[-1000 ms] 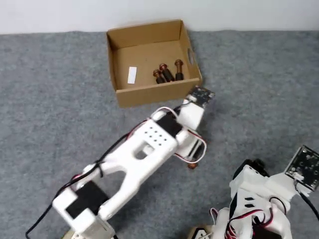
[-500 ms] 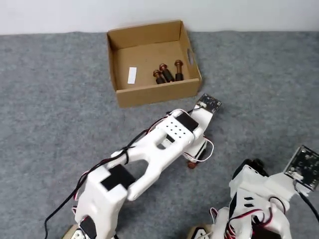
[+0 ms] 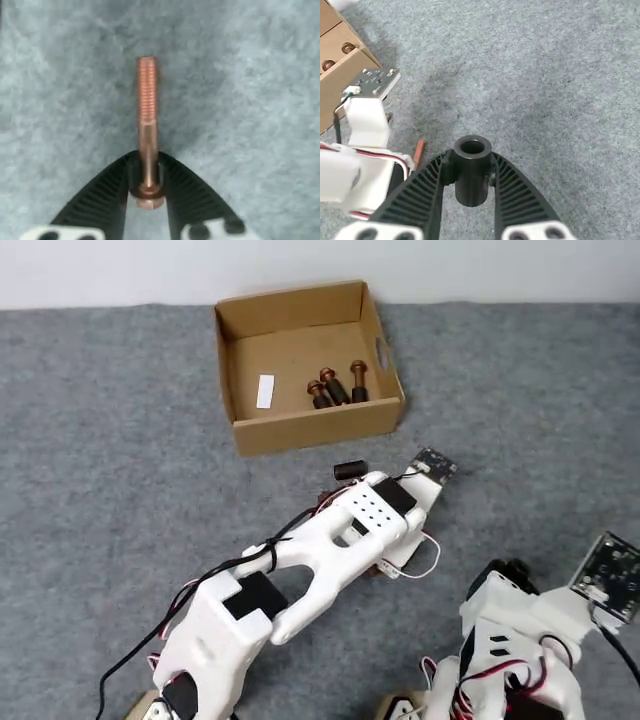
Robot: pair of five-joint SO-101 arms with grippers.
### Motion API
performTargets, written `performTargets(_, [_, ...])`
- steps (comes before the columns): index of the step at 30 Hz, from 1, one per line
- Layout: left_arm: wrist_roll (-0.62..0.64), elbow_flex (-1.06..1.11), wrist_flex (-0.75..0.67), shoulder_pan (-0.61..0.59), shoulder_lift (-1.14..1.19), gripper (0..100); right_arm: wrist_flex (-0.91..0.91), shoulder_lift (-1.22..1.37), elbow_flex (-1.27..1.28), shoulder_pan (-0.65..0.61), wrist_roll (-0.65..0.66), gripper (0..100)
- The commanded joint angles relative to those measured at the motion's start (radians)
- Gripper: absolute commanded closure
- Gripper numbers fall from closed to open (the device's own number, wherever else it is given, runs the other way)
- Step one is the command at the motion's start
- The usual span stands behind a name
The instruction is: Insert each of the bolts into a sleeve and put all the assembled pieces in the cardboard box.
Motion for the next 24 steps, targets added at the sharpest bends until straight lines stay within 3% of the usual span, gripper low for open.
performTargets(1, [0.069, -0.022, 0.075, -0.002, -0.132, 100, -0.028, 0.001, -0.008, 0.010, 0.006, 99.1])
performTargets(7, [0.178, -0.018, 0.247, -0.005, -0.258, 100, -0.028, 0.001, -0.008, 0.010, 0.006, 99.1])
performTargets(13, [0.368, -0.019, 0.391, -0.072, -0.276, 100, -0.028, 0.001, -0.008, 0.010, 0.006, 99.1])
performTargets(24, [0.555, -0.024, 0.376, -0.474, -0.272, 100, -0.028, -0.001, -0.008, 0.008, 0.005, 99.1])
